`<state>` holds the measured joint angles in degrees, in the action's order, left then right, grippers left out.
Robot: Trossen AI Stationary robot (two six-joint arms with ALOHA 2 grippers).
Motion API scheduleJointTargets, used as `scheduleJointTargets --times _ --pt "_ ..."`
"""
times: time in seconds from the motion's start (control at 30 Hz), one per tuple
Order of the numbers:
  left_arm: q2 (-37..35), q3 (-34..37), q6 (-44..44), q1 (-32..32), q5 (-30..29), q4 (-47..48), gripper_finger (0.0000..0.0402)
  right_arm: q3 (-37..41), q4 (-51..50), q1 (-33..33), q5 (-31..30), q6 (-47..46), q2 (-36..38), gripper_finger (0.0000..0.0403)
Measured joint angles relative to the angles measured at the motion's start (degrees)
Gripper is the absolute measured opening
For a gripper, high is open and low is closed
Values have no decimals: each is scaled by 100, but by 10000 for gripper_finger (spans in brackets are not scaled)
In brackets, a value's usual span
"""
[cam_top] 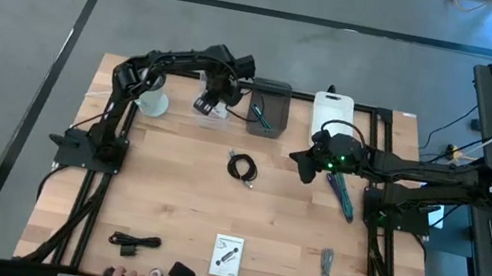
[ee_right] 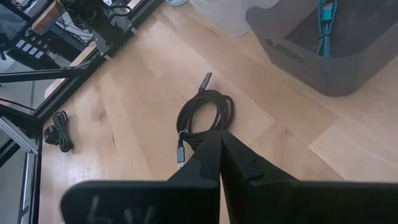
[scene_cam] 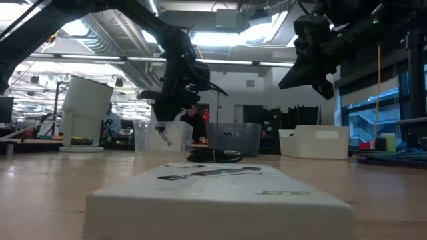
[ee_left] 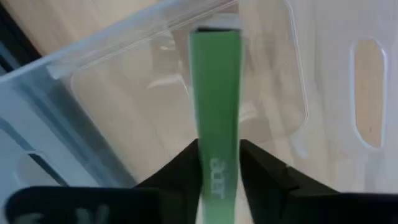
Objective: Pick and place items into bin
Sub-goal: Put the top card reader box into the transparent bin
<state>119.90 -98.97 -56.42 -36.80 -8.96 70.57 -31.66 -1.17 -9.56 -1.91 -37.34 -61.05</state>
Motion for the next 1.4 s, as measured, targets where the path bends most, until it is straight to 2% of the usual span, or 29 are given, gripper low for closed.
scheduleJointTargets --times 0.2,0.4,0.5,0.6,0.73,0.83,1.07,1.23,1.4 --pt "0 -411 -82 4 -62 324 34 0 4 0 0 4 0 4" --pt "0 -1037 249 7 -308 797 33 -2 4 0 0 10 0 4" --pt "1 -1397 1029 2 -551 930 41 -2 4 0 0 24 0 4" --pt "0 -1788 2156 -80 -298 1116 42 -2 4 0 0 34 0 4" --pt "-6 -2098 4105 -368 608 1287 33 -2 4 -1 0 41 0 4" --pt "-9 -2063 4936 -643 1421 1388 33 -2 4 0 0 43 0 4" --pt "-31 -2055 6175 -943 1324 1486 37 -2 2 0 0 33 0 4" --pt "-62 -2051 6286 -991 1266 1648 33 -2 -2 -2 0 30 0 4" --pt "-385 -2051 6419 -943 925 1635 33 -2 -34 0 0 30 0 4"
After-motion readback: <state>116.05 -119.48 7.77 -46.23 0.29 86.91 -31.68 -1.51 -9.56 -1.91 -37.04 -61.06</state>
